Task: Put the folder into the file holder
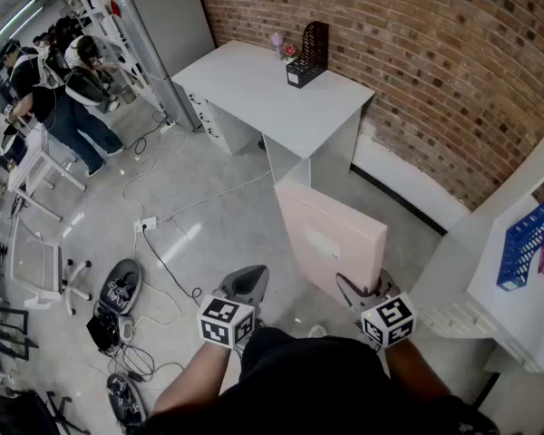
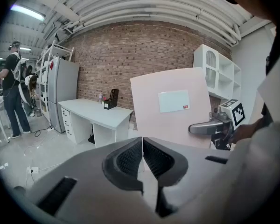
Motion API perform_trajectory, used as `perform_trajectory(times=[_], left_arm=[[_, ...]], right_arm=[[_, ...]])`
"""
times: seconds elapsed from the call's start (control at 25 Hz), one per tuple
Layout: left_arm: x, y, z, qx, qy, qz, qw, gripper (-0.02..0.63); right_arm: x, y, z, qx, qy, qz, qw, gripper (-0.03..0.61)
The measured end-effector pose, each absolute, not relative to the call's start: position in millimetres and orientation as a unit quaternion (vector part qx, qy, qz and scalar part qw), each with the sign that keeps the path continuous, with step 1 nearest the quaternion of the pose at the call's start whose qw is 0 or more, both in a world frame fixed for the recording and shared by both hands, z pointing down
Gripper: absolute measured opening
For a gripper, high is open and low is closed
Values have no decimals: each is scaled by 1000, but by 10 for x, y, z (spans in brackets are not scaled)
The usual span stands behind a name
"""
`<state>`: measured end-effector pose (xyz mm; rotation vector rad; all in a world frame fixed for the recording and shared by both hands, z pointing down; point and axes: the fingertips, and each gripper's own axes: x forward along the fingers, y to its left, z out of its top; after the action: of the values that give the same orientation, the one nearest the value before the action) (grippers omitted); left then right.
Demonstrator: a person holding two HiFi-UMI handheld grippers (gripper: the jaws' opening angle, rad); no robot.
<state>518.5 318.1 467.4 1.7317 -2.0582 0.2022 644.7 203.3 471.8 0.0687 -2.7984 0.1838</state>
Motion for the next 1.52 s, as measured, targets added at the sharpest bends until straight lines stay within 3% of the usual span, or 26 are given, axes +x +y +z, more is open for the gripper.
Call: perform_trajectory(times=[0.44, 1.08, 1.52], left_arm=[[5130, 3212, 4634, 621, -752, 78, 207, 6], [5204, 3315, 4935, 587, -764, 72, 260, 6], [4851, 3337, 4940, 574, -772, 84, 261, 6]], right_arm=[[6405, 2040, 4715, 22, -983, 66, 168, 158], [6425, 1951, 4994, 16, -972, 141, 189, 175], [5982, 1953, 5033, -16, -971, 134, 196, 176]])
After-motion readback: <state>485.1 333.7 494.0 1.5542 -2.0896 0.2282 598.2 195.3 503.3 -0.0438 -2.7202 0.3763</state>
